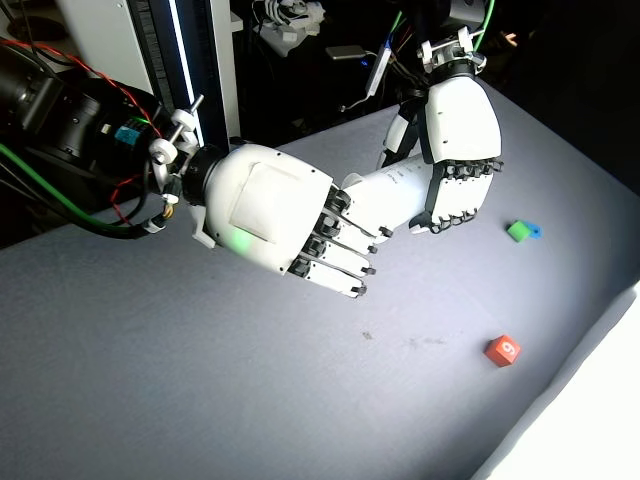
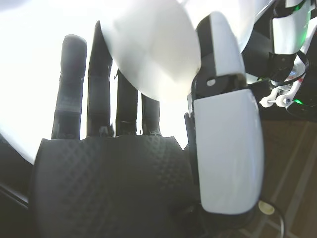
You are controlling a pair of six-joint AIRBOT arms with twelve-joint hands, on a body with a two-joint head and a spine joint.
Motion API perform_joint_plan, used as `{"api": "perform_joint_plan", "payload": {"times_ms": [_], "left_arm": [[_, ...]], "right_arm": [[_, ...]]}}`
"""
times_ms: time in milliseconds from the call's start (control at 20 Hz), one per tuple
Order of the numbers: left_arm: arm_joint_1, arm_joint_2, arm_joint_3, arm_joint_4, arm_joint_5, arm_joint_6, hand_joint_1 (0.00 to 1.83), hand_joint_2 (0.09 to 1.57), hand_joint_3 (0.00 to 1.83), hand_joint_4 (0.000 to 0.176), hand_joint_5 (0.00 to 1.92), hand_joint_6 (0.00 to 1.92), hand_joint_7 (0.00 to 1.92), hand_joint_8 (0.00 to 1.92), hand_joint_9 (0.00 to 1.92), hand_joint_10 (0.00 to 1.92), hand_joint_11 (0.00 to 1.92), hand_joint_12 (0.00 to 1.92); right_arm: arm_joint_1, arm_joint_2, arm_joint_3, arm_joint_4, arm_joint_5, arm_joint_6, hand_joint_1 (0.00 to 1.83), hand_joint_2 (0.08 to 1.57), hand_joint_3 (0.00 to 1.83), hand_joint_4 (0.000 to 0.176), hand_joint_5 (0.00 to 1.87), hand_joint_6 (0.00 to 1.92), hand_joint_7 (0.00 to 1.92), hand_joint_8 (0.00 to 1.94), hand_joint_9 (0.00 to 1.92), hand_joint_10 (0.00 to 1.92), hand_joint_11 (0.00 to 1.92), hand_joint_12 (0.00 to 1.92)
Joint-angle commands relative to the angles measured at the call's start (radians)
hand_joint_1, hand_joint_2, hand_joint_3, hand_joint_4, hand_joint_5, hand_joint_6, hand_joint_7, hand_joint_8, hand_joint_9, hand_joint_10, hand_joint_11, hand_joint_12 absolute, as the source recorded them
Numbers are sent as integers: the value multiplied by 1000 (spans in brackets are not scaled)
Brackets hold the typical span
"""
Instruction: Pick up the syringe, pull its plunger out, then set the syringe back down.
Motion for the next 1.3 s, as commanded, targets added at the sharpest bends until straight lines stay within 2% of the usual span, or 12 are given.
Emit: {"api": "perform_joint_plan", "payload": {"times_ms": [0,300,350,450,500,600,800,850,950,1000,1100,1250], "left_arm": [[-17,4,6,66,-31,11,1371,1113,0,0,953,1092,1014,856,863,1215,698,1227],[-17,4,7,69,-33,11,1369,1117,0,0,949,1101,1004,884,850,1225,685,1248],[-17,4,7,71,-33,11,1368,1118,0,0,947,1120,1002,863,850,1223,684,1243],[-17,4,7,73,-34,11,1369,1116,1,0,951,1102,1003,877,852,1221,686,1243],[-17,4,7,73,-34,11,1371,1113,0,0,955,1087,1011,866,866,1208,703,1232],[-17,4,7,74,-35,11,1371,1112,0,0,960,1083,1010,859,866,1212,702,1231],[-17,4,7,77,-38,11,1369,1116,1,0,954,1110,1003,864,853,1215,695,1233],[-17,4,6,77,-38,11,1369,1117,1,0,950,1109,1003,879,849,1216,687,1228],[-17,4,4,77,-40,13,1372,1110,0,0,964,1074,1025,856,860,1207,688,1234],[-17,4,4,77,-40,13,1367,1123,2,0,935,1129,990,897,835,1238,658,1239],[-17,4,3,77,-42,13,1368,1119,0,0,947,1111,996,879,851,1220,676,1226],[-17,4,3,77,-45,13,1370,1114,0,0,953,1089,1008,870,862,1215,684,1239]], "right_arm": [[4,17,-7,-29,111,2,1217,1142,0,0,917,1001,952,1192,762,1270,380,1749],[-15,70,-29,-29,111,-3,1223,1126,0,0,966,933,966,1159,786,1239,349,1766],[-20,78,-30,-29,111,-3,1244,1141,1,0,922,982,943,1200,755,1318,313,1809],[-23,92,-30,-29,112,-3,1217,1144,1,0,900,1035,957,1176,761,1281,351,1784],[-26,101,-32,-29,113,-2,1333,1153,1,0,857,1078,944,1145,778,1378,360,1776],[-31,112,-33,-29,116,-2,1336,1163,2,0,857,1057,916,1214,749,1415,308,1769],[-37,130,-35,-29,119,-2,1356,1174,2,0,835,1136,881,1219,747,1446,344,1735],[-39,135,-36,-29,120,-2,1336,1160,6,0,875,1053,887,1233,770,1413,362,1739],[-41,145,-37,-29,134,-2,1365,1147,0,0,884,1046,936,1138,802,1373,423,1684],[-42,151,-37,-28,139,-1,1363,1154,1,0,880,1032,920,1187,782,1396,411,1697],[-45,161,-37,-22,141,0,1362,1158,1,0,837,1126,930,1154,785,1385,406,1670],[-52,175,-37,-16,141,3,1358,1167,2,0,845,1118,901,1197,757,1424,365,1698]]}}
